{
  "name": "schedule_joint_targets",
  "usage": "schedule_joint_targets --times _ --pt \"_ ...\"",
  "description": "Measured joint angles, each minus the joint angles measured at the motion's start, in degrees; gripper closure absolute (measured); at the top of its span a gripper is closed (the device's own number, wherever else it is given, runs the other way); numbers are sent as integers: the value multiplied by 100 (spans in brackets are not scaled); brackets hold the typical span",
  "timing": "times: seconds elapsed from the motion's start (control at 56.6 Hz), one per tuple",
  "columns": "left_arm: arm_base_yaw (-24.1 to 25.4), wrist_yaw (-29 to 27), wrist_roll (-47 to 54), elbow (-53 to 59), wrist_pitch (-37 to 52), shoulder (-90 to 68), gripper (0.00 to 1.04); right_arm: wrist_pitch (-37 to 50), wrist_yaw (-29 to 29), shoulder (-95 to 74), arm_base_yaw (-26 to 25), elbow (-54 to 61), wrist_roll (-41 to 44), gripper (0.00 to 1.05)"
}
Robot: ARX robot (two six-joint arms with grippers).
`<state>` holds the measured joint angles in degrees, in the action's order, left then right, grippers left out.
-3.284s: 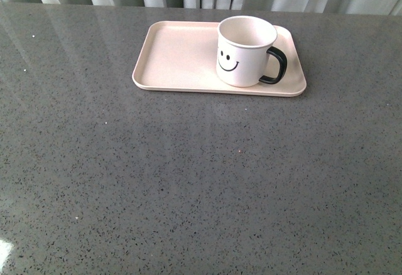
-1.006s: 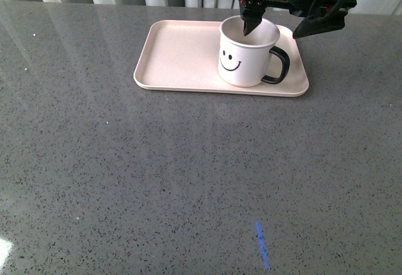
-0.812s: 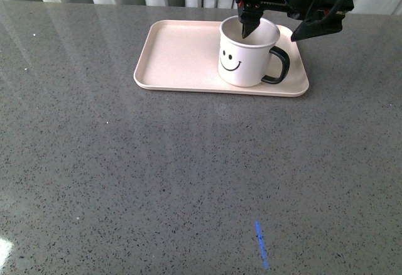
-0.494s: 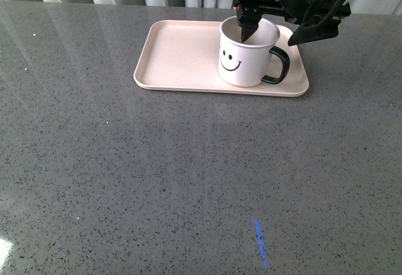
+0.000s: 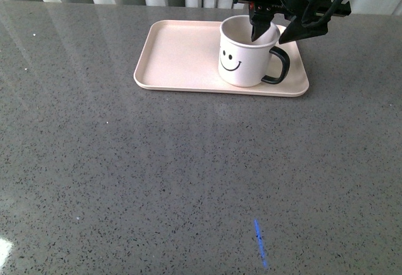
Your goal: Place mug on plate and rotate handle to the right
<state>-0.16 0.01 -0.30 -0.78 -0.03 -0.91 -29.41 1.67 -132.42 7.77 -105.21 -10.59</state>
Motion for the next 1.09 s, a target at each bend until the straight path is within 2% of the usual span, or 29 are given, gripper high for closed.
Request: schedule_joint_targets --times 0.053,0.124,0.265,0.3,0.53,0.653,0.83,0.936,1.095 --pt "0 0 0 0 0 0 9 -31 0 -4 0 -28 -7 64" --pt "0 0 0 0 0 0 9 -52 -2 -9 0 -52 -15 73" --pt "0 0 0 0 0 0 9 -138 -17 -39 0 -136 -33 101" --pt "0 0 0 0 0 0 9 -151 -11 -42 0 -146 -42 104" --pt "0 0 0 0 0 0 9 -262 48 -44 0 -251 -55 103" --pt "0 0 0 0 0 0 9 -420 66 -44 -48 -459 201 103" --pt "0 0 0 0 0 0 9 -649 199 -42 -164 -730 804 103" --pt "0 0 0 0 0 0 9 -763 420 -42 -273 -837 1547 103" --pt "0 0 0 0 0 0 9 -874 643 -74 -317 -1010 2173 103"
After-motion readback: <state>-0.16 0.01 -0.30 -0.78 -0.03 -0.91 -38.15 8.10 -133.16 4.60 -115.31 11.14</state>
